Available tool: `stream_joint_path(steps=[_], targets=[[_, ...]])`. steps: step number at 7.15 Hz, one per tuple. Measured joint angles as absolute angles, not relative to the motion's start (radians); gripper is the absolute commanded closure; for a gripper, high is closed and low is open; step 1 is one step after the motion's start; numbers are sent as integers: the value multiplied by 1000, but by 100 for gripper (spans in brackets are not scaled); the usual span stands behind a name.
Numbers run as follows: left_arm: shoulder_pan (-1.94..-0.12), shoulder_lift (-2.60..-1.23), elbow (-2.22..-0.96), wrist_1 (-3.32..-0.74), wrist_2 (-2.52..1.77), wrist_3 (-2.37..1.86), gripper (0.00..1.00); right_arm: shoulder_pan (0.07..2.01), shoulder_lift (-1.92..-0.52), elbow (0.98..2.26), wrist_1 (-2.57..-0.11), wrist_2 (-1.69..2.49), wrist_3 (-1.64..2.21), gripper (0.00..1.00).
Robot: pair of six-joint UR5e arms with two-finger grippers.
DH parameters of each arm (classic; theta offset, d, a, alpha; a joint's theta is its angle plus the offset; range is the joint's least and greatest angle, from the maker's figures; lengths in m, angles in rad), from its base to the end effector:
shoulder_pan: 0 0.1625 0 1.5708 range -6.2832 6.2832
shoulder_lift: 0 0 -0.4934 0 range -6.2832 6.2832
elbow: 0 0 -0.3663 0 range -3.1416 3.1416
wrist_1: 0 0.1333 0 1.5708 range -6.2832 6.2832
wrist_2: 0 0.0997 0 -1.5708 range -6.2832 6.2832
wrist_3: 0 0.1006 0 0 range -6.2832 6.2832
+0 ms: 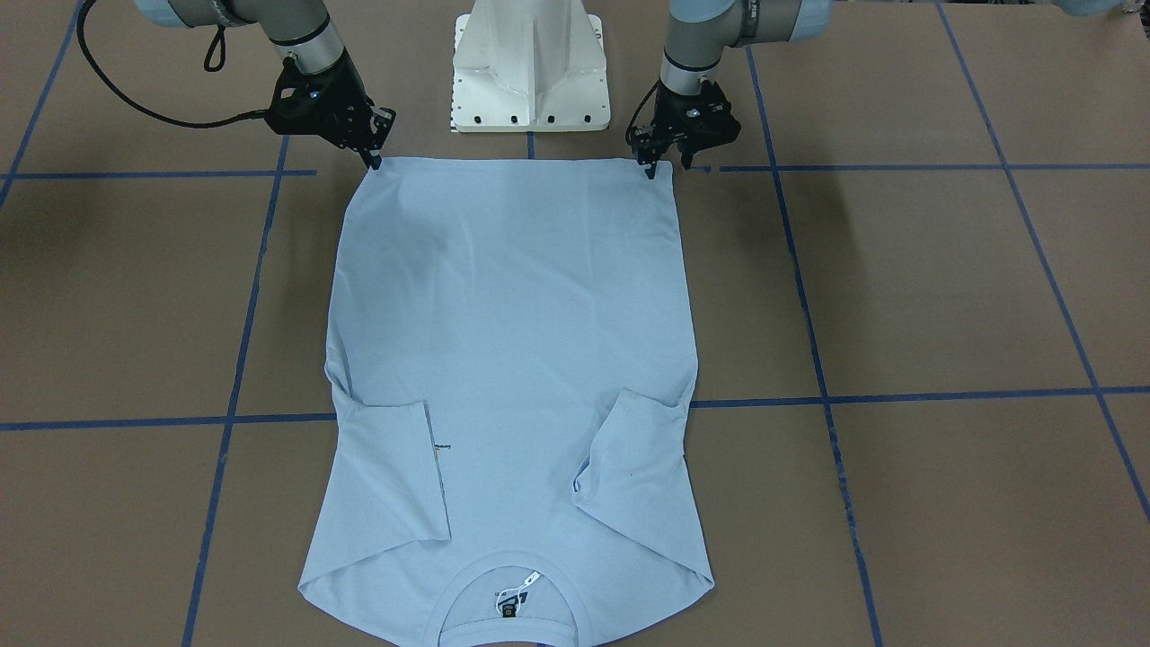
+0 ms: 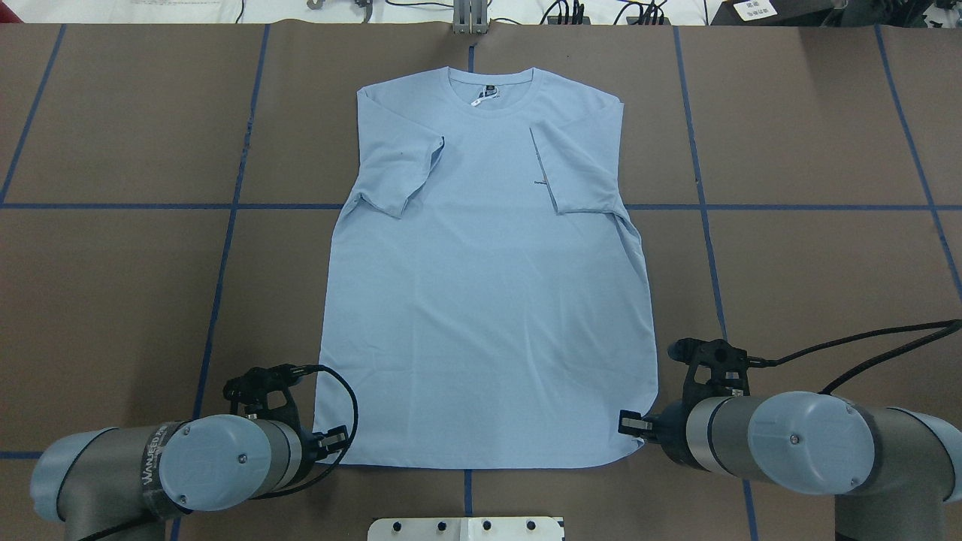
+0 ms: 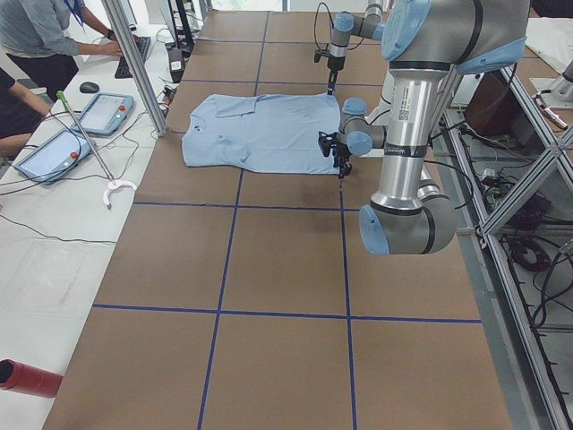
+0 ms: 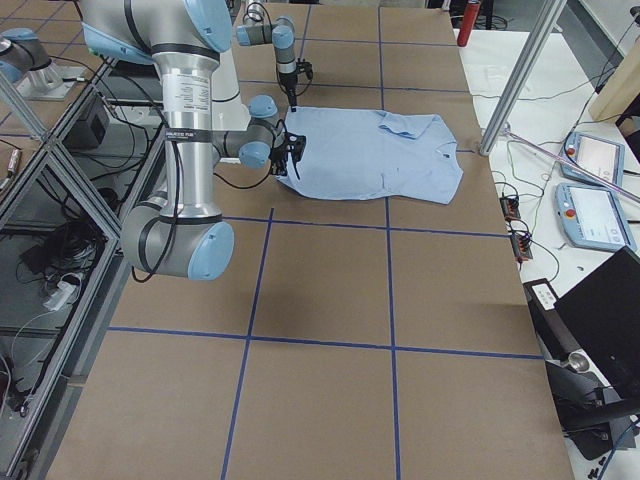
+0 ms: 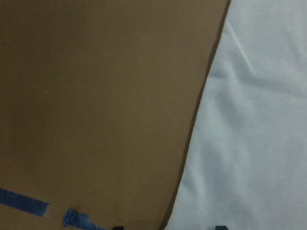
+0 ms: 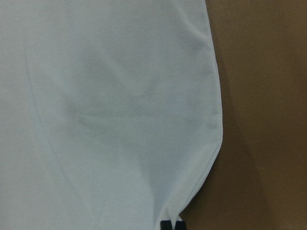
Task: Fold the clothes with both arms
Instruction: 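Grasp both hem corners with the left and right grippers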
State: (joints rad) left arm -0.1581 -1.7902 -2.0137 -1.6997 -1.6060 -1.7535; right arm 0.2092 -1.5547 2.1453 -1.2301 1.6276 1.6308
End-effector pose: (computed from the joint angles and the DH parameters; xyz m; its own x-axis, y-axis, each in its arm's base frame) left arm 0.5107 -0.2128 0.4186 0.6586 -0.2889 -0.6949 0.2565 0.9543 -0.1535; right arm -0.4159 -0.2187 0.4318 0.5730 0.1828 0.7989 -0.1975 0.9769 -0.0819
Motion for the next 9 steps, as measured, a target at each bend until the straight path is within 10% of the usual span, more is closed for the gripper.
stream_joint_path(steps=[4,9], targets=[[-146,-1795,-2014,-1700,-1606,-1761,52,224,-1555,2155,-1230,1638,1631,100],[-141,-1795,-2015,-1700,-1606,-1761,100,229,-1555,2157,-1230,1638,1629,100]])
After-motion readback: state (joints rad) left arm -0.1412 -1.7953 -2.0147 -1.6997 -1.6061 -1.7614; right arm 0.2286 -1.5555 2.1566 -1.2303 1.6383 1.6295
